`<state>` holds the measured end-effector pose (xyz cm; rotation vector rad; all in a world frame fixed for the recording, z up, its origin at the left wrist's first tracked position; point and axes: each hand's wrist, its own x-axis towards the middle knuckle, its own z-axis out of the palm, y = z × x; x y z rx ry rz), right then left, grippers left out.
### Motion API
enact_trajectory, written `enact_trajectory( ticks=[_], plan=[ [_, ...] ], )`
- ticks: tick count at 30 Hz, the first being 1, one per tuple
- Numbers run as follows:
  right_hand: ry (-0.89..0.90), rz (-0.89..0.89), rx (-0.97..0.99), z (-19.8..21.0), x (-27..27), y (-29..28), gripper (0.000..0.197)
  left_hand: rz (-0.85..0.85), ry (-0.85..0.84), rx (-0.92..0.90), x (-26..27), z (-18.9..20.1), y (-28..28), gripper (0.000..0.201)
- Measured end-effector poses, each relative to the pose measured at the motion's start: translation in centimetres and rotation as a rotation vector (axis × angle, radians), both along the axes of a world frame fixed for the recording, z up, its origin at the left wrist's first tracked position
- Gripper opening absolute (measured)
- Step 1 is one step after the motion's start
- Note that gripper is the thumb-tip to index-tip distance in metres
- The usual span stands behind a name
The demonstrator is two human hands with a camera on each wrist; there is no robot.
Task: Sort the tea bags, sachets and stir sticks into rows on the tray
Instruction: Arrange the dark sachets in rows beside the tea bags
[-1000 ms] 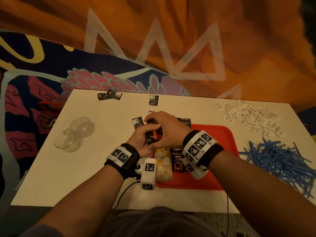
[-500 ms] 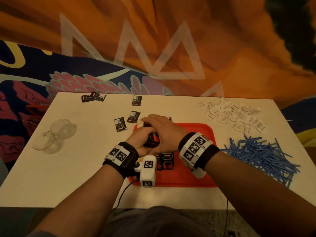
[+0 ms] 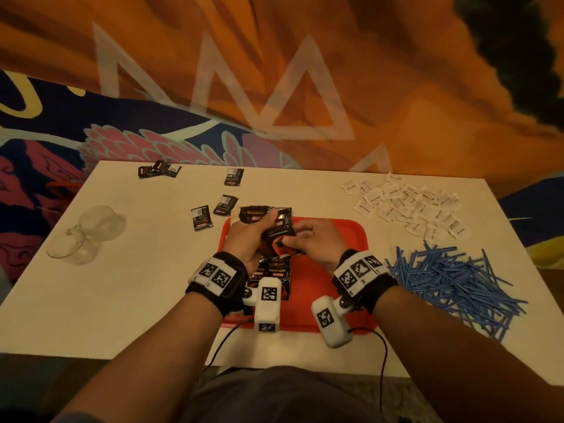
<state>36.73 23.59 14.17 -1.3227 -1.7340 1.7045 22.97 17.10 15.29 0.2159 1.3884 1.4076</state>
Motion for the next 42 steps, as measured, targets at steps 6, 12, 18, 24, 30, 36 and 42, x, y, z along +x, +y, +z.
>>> enact_trajectory(
  ticks=[6, 12, 18, 24, 30, 36, 42],
  plan=[
    [-0.051, 0.113, 0.059, -1.5, 0.4, 0.5, 0.017, -0.008, -0.012, -0.031, 0.2, -0.3, 0.1, 0.022],
    [-0.044, 0.098, 0.01, -2.4, 0.1, 0.0, 0.021, 0.035, -0.044, 0.016, 0.3, -1.2, -1.4, 0.039],
    [-0.001, 0.146, 0.01, -3.2, -0.7, -1.6, 0.016, 0.026, -0.175, -0.053, -0.7, -2.9, -2.8, 0.033],
    [-0.159, 0.115, 0.025, -5.8, -1.6, -2.9, 0.021, 0.134, -0.001, -0.151, -3.3, -5.2, -3.9, 0.024],
    [-0.367, 0.082, -0.039, -10.4, -2.2, -5.1, 0.024, 0.252, -0.017, -0.284, -7.0, -8.0, -7.2, 0.015],
    [-0.505, 0.009, -0.077, -13.9, -3.6, -6.7, 0.012, 0.22, 0.066, -0.352, -9.6, -10.1, -11.0, 0.017],
    [-0.564, -0.087, -0.061, -15.4, -4.9, -7.5, 0.013, 0.194, 0.071, -0.364, -11.1, -10.8, -12.7, 0.017]
  ],
)
